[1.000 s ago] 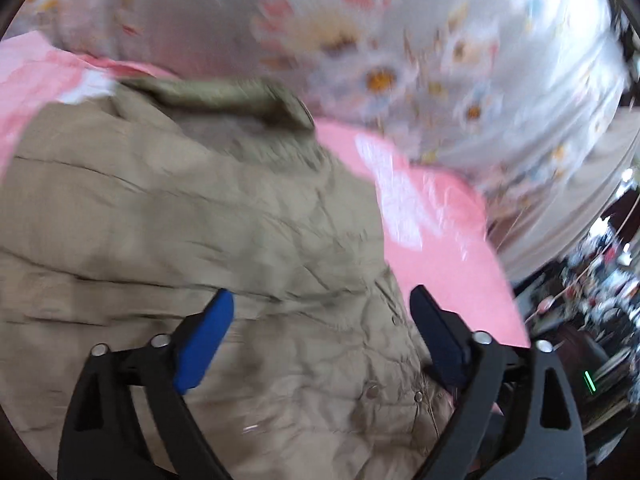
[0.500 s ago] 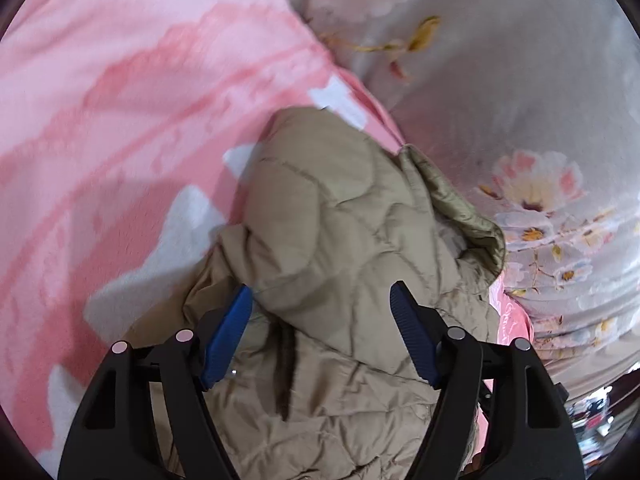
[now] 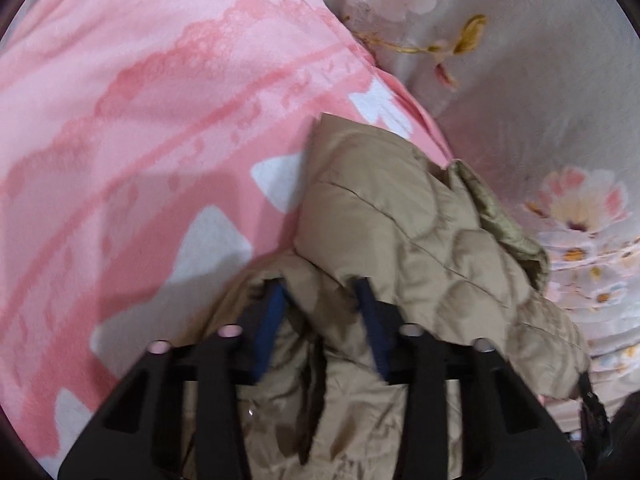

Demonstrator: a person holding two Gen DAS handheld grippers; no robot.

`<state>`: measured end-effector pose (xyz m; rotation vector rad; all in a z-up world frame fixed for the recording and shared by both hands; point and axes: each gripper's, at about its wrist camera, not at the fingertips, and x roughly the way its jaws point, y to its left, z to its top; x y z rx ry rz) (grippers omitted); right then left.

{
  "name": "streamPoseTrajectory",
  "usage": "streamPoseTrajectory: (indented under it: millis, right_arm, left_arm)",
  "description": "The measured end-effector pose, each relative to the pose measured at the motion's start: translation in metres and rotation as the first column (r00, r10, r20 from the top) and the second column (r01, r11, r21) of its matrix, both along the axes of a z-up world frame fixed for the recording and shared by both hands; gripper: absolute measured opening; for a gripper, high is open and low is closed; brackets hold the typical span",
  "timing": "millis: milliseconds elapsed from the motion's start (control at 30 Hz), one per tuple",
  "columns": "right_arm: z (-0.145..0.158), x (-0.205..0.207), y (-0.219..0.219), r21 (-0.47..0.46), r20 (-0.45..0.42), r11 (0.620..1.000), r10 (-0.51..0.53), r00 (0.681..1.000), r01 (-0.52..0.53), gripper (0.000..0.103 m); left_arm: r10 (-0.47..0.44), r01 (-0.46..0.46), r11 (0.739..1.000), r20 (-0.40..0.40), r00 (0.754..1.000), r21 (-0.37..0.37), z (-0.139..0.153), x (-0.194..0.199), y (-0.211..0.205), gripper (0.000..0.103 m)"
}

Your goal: Fold large clothes

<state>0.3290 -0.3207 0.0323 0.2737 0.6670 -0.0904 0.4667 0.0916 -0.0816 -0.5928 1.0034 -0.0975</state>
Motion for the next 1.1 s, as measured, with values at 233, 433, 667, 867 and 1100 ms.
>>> streamPoseTrajectory:
  millis: [233, 433, 667, 867, 1100]
  right_arm:
    - [-0.079, 0.000, -0.009, -0.003, -0.162, 0.999, -0.040, 0.986, 0.040, 0.002]
    - [-0.124, -0.003, -0.006, 0.004, -0.209, 0.998, -0.055, 0.976, 0.058, 0.001]
    - [-0.104, -0.015, 0.002, -0.062, -0.241, 0.997, -0.069, 0.968, 0.055, 0.008]
    - [-0.030, -0.038, 0.015, -0.062, -0.025, 0.994, -0.095, 0.995, 0.094, 0.014]
    - [-0.056, 0.033, 0.082, -0.055, -0.121, 0.994, 0.089, 0.989, -0.096, 0.014]
  left_arm:
    - [0.016, -0.011, 0.985, -0.028, 0.999, 0.174, -0.013, 0.000, -0.008, 0.006]
    - [-0.032, 0.026, 0.945, 0.014, 0.999, 0.325, -0.016, -0.009, -0.024, 0.006]
    - [-0.082, 0.040, 0.879, 0.069, 0.994, 0.475, 0.009, -0.036, -0.040, 0.007]
    - [-0.171, 0.031, 0.881, 0.255, 0.952, 0.472, 0.087, -0.057, -0.058, 0.007]
    - [-0.280, 0.225, 0.888, 0.084, 0.956, 0.400, 0.050, -0.004, -0.134, 0.008]
